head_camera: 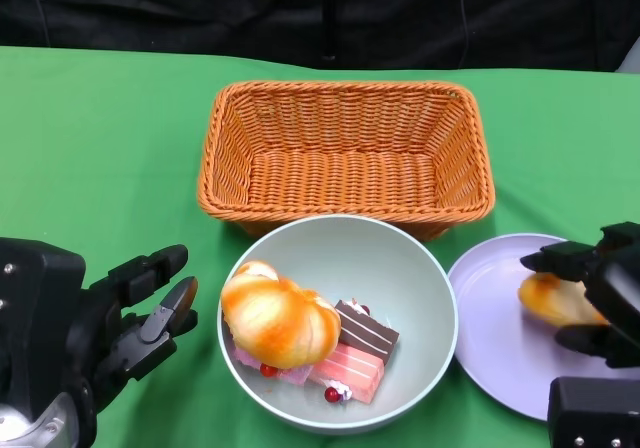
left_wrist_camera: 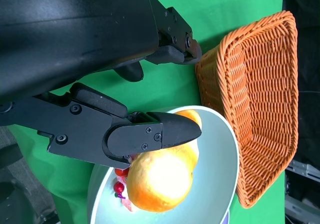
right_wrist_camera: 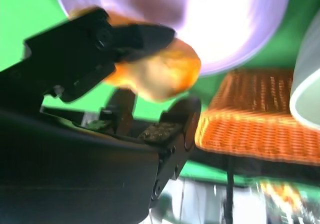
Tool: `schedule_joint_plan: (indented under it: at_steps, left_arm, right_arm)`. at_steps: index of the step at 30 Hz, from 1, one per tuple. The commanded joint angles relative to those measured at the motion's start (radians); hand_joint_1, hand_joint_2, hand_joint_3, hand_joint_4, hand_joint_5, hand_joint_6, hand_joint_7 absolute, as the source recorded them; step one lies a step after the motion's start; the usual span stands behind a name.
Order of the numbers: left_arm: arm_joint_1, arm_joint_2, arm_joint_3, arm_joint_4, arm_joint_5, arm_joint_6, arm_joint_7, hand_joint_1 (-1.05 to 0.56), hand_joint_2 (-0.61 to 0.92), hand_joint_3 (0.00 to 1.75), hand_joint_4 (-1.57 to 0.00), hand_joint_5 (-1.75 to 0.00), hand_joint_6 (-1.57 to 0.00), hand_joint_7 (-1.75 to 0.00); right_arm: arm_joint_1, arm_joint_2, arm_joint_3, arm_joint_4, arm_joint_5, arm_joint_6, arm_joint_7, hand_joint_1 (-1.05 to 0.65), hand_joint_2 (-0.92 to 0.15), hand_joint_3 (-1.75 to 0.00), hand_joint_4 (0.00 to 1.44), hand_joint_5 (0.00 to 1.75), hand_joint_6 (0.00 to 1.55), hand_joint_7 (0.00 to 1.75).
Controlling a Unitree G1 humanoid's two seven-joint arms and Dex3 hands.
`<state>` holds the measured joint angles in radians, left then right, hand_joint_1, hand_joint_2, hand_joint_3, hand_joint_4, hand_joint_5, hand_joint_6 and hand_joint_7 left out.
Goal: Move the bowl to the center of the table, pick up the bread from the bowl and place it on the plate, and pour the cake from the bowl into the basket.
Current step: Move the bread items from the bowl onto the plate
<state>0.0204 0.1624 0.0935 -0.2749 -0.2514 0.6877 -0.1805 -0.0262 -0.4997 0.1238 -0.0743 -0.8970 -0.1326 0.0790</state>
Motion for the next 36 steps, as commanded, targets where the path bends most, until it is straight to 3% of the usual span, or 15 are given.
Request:
schedule_joint_plan:
  at_steps: [1, 7, 12, 16, 20, 25, 36]
  left_arm:
    - [0.002, 0.015, 0.011, -0.005, -0.004, -0.004, -0.007, -0.63, 0.92, 0.48, 0.0, -1.02, -0.35, -0.03]
    - [0.0, 0.015, 0.014, -0.005, -0.007, 0.006, -0.004, -0.63, 0.92, 0.47, 0.0, -1.03, -0.34, -0.02]
    - [0.0, 0.018, 0.012, -0.007, -0.01, 0.007, -0.005, -0.62, 0.92, 0.48, 0.0, -1.02, -0.34, -0.02]
    - [0.001, 0.019, 0.009, -0.012, -0.007, 0.004, -0.003, -0.62, 0.92, 0.48, 0.0, -1.02, -0.34, -0.02]
    - [0.009, 0.029, -0.007, -0.011, 0.017, -0.034, -0.007, -0.61, 0.92, 0.49, 0.0, -1.01, -0.34, -0.02]
    - [0.024, 0.048, -0.037, 0.004, 0.06, -0.115, -0.026, -0.62, 0.92, 0.49, 0.0, -0.98, -0.35, -0.02]
    - [0.03, 0.044, -0.057, -0.009, 0.056, -0.109, -0.049, -0.58, 0.92, 0.51, 0.0, -0.98, -0.36, -0.03]
  right_arm:
    - [0.043, -0.034, 0.004, -0.111, 0.0, 0.055, 0.102, -0.8, -0.92, -0.27, 0.01, 0.64, 0.27, 0.0]
    - [0.109, -0.041, 0.002, -0.259, -0.03, 0.109, 0.193, -0.87, -0.92, -0.32, 0.0, 0.59, 0.21, 0.0]
    - [0.155, -0.035, -0.015, -0.361, -0.057, 0.122, 0.201, -0.9, -0.92, -0.35, 0.0, 0.51, 0.16, 0.0]
    - [0.179, 0.015, -0.027, -0.386, -0.045, 0.102, 0.086, -0.86, -0.92, -0.36, 0.03, 0.52, 0.2, 0.03]
    - [0.2, 0.059, -0.039, -0.398, -0.002, 0.057, -0.034, -0.73, -0.92, -0.38, 0.01, 0.69, 0.21, 0.03]
    - [0.218, 0.09, -0.041, -0.411, 0.067, -0.01, -0.092, -0.66, -0.92, -0.37, 0.04, 0.75, 0.25, 0.05]
    - [0.148, 0.167, 0.047, -0.446, 0.215, -0.03, 0.019, -0.63, -0.92, -0.29, 0.11, 0.8, 0.32, 0.07]
